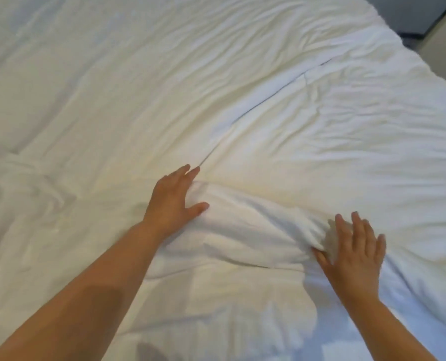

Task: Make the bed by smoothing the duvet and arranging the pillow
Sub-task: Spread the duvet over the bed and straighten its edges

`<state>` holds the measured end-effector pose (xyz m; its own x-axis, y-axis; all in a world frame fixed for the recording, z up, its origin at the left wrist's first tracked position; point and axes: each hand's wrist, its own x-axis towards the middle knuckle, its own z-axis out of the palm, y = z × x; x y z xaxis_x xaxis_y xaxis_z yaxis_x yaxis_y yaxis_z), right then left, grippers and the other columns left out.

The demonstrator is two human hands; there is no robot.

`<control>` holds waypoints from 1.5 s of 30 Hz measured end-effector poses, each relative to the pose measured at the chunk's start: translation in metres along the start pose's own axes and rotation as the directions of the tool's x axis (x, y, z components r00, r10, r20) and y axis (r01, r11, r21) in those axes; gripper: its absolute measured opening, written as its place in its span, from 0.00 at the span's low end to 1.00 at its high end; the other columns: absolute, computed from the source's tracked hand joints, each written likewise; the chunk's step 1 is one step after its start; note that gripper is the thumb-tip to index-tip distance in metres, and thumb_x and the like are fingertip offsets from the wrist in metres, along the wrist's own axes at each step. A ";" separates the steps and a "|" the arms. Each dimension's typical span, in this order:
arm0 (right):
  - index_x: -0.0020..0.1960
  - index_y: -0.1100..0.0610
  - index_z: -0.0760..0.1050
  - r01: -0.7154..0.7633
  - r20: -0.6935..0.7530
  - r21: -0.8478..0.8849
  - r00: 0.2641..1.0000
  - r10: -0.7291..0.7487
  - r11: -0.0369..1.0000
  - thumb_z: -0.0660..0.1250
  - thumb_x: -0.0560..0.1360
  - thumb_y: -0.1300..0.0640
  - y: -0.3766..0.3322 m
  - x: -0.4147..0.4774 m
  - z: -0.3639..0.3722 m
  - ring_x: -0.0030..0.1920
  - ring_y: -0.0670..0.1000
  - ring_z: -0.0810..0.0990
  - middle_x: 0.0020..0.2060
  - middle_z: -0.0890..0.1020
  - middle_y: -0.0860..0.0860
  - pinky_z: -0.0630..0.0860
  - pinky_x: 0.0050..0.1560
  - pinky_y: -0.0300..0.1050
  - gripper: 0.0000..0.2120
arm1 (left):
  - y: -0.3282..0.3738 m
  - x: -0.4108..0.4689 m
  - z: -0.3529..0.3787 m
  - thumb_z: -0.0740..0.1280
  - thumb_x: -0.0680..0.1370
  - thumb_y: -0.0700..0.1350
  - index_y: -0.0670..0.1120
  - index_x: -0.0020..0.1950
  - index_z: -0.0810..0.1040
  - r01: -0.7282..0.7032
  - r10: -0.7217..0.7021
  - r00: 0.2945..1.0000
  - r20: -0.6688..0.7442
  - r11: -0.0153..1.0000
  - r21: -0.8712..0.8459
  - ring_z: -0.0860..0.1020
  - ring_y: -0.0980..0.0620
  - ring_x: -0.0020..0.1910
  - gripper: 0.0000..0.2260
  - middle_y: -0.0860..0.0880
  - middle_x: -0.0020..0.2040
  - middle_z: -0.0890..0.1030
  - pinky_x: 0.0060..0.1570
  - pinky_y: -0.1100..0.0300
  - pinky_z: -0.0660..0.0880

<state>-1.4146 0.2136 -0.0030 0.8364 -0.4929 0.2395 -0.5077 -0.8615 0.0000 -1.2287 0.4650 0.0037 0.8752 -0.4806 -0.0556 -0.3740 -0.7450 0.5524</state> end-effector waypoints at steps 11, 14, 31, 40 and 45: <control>0.58 0.50 0.77 -0.141 0.391 0.072 0.915 0.102 0.987 0.53 0.72 0.44 0.129 0.068 -0.017 0.51 0.58 0.81 0.50 0.84 0.53 0.68 0.44 0.45 0.22 | 0.074 0.033 0.069 0.49 0.57 0.69 0.46 0.38 0.73 -0.072 0.071 0.997 0.011 0.985 0.154 0.76 0.46 0.39 0.29 0.49 0.35 0.77 0.30 0.69 0.58; 0.51 0.55 0.82 -0.079 0.135 0.177 0.989 0.055 0.981 0.57 0.65 0.42 0.130 0.110 -0.026 0.45 0.64 0.83 0.44 0.85 0.59 0.75 0.45 0.51 0.26 | 0.084 0.059 0.045 0.55 0.61 0.64 0.43 0.32 0.74 -0.107 0.154 0.967 -0.201 0.969 0.225 0.77 0.43 0.29 0.24 0.45 0.29 0.78 0.27 0.70 0.55; 0.71 0.53 0.59 0.128 0.395 -0.081 0.915 -0.086 0.988 0.49 0.79 0.44 0.117 0.201 0.122 0.64 0.53 0.71 0.64 0.73 0.51 0.60 0.65 0.47 0.24 | 0.069 0.113 0.135 0.57 0.74 0.48 0.39 0.65 0.73 0.133 -0.104 0.991 -0.086 0.845 0.518 0.75 0.38 0.62 0.23 0.36 0.63 0.75 0.64 0.48 0.54; 0.58 0.56 0.68 0.204 0.131 0.038 0.970 -0.207 0.978 0.82 0.45 0.49 0.179 0.115 0.061 0.55 0.57 0.75 0.50 0.84 0.57 0.62 0.62 0.55 0.45 | 0.159 0.033 0.164 0.38 0.77 0.64 0.48 0.61 0.72 -0.104 0.072 0.987 0.141 0.968 0.228 0.74 0.51 0.57 0.31 0.45 0.53 0.83 0.58 0.56 0.67; 0.60 0.57 0.67 0.059 0.127 -0.052 0.991 -0.052 0.997 0.76 0.54 0.52 0.259 0.012 0.029 0.60 0.56 0.66 0.61 0.69 0.57 0.37 0.73 0.46 0.37 | 0.219 -0.012 0.214 0.37 0.78 0.63 0.50 0.58 0.69 -0.366 0.301 0.907 0.294 0.909 0.200 0.69 0.53 0.53 0.27 0.46 0.49 0.84 0.70 0.67 0.41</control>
<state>-1.5301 -0.0193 -0.0284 0.8812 -0.4586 0.1144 -0.4673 -0.8818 0.0642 -1.3867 0.2079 -0.0527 0.5916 -0.7960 -0.1285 -0.7216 -0.5938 0.3561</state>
